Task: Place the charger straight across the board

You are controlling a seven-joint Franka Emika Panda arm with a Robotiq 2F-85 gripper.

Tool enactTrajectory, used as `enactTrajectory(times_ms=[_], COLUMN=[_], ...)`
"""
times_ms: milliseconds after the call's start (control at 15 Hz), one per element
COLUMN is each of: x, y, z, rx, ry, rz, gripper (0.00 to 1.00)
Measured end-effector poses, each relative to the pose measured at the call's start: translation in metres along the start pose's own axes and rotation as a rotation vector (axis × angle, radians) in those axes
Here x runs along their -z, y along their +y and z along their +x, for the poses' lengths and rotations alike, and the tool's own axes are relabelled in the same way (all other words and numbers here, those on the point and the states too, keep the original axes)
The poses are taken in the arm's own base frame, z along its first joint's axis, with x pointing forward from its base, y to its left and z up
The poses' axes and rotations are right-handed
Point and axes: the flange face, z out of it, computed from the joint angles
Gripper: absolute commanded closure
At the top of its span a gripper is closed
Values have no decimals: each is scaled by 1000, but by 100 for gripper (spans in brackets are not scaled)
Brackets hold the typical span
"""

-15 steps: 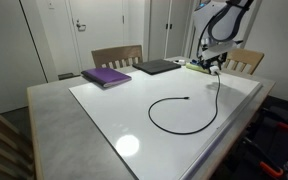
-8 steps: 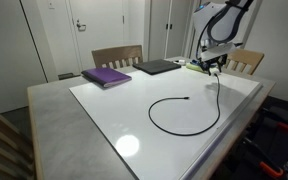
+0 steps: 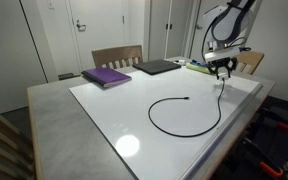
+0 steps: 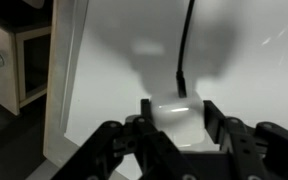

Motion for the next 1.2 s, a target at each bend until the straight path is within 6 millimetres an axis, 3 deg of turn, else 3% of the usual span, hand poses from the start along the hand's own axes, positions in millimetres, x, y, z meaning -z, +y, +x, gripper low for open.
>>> enactTrajectory(times_ms=[1000,1067,1133,1200], x=[-6,-6,-6,-6], y=[3,3,3,3], z=[1,1,1,1], rx=[-172,-172,-172,-172], ry=[-42,-41,-41,-41], rz=[104,107,107,107], gripper=[71,55,21,20])
